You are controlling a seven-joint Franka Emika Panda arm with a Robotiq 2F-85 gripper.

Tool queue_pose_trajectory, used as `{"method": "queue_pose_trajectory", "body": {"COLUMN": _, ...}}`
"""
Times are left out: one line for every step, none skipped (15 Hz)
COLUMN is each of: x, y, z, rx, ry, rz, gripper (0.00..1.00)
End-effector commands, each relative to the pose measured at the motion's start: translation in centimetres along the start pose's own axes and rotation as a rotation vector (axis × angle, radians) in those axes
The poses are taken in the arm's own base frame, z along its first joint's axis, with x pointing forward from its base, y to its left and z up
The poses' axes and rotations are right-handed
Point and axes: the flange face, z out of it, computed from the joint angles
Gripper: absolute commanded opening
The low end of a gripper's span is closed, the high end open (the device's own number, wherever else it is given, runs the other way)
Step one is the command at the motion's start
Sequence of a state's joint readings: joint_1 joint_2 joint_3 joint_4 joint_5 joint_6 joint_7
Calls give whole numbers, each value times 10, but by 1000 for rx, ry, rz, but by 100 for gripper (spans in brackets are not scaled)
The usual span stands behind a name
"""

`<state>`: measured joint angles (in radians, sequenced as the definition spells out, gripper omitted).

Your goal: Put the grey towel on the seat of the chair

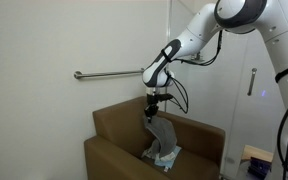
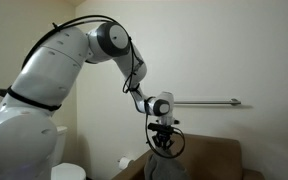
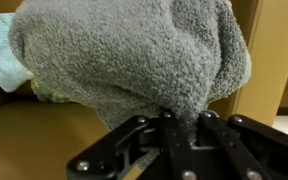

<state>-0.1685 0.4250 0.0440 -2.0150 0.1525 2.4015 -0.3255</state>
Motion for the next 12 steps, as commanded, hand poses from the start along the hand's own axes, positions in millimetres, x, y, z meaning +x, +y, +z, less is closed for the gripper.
{"method": "queue_pose_trajectory", "body": {"x": -7, "y": 20, "z": -6, "rx": 102, "ry": 11, "rz": -60, "gripper": 7}}
{"method": "queue_pose_trajectory", "body": {"x": -10, "y": 15, "z": -7, "rx": 136, "ry": -1, "rz": -127, "gripper": 7}}
{"method": "queue_pose_trajectory", "body": {"x": -7, "y": 21, "z": -2, "rx": 70, "ry": 0, "rz": -49, "gripper": 17}}
{"method": "queue_pose_trajectory", "body": {"x": -8, "y": 21, "z": -1, "rx": 93, "ry": -6, "rz": -77, "gripper": 17}}
{"method": "queue_pose_trajectory", "body": {"x": -8, "y": 19, "z": -1, "rx": 102, "ry": -7, "rz": -92, "gripper": 17}}
{"method": "queue_pose_trajectory", "body": {"x": -8, "y": 17, "z": -1, "rx": 104, "ry": -7, "rz": -99, "gripper": 17}}
{"method": "queue_pose_trajectory", "body": {"x": -7, "y": 14, "z": -1, "rx": 106, "ry": -8, "rz": -103, "gripper": 17}}
{"method": "queue_pose_trajectory", "body": {"x": -7, "y": 13, "z": -1, "rx": 107, "ry": -8, "rz": -106, "gripper": 17}}
{"method": "queue_pose_trajectory", "body": {"x": -7, "y": 13, "z": -1, "rx": 107, "ry": -8, "rz": -106, "gripper": 7}}
{"method": "queue_pose_trajectory", "body": {"x": -3, "y": 9, "z": 2, "rx": 104, "ry": 6, "rz": -82, "gripper": 7}}
{"method": "queue_pose_trajectory", "body": {"x": 1, "y": 7, "z": 5, "rx": 96, "ry": 36, "rz": -41, "gripper": 7}}
{"method": "queue_pose_trajectory", "body": {"x": 5, "y": 5, "z": 9, "rx": 85, "ry": 63, "rz": -1, "gripper": 7}}
